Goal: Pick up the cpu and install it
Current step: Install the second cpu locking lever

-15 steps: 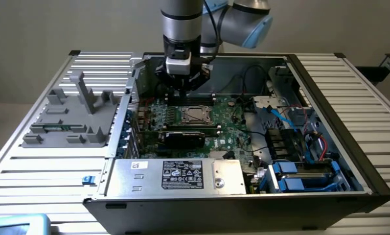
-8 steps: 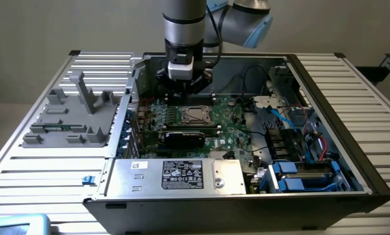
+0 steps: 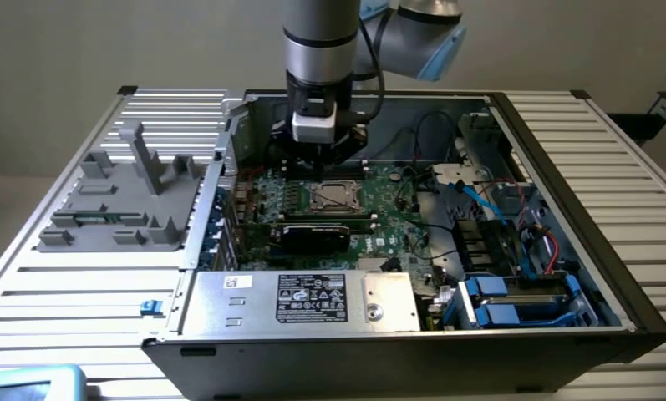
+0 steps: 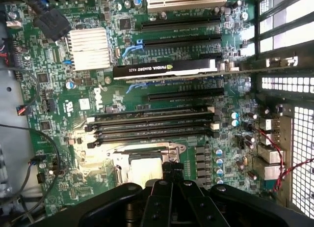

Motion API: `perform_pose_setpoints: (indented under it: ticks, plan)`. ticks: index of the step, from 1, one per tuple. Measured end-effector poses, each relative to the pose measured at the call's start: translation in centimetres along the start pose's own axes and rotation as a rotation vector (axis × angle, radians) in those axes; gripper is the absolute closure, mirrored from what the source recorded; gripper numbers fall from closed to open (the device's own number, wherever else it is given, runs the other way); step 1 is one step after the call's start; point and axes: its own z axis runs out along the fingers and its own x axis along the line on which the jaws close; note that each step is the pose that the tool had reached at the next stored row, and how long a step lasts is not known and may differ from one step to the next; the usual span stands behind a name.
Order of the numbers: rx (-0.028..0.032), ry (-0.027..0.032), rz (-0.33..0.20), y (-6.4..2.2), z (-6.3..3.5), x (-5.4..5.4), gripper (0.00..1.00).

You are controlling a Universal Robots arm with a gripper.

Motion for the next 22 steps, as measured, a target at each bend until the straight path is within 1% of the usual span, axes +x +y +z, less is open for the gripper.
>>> perform_pose_setpoints:
  ticks: [2, 5, 9, 17, 18, 19, 22]
  plan:
    - [0.013, -0.0038, 0.001, 0.32, 0.06, 0.0, 0.89]
    - [0.0291, -0.0083, 0.005, 0.62, 0.19, 0.1, 0.89]
    - [0.049, -0.012, 0.014, 0.95, 0.43, 0.1, 0.89]
    - [0.0867, -0.0183, 0.034, 1.56, 0.9, 0.2, 0.89]
    - [0.0905, -0.0194, 0.038, 1.62, 0.96, 0.2, 0.89]
    - [0.0923, -0.0202, 0.041, 1.65, 1.06, 0.2, 0.89]
    - [0.0921, -0.0208, 0.043, 1.66, 1.12, 0.2, 0.89]
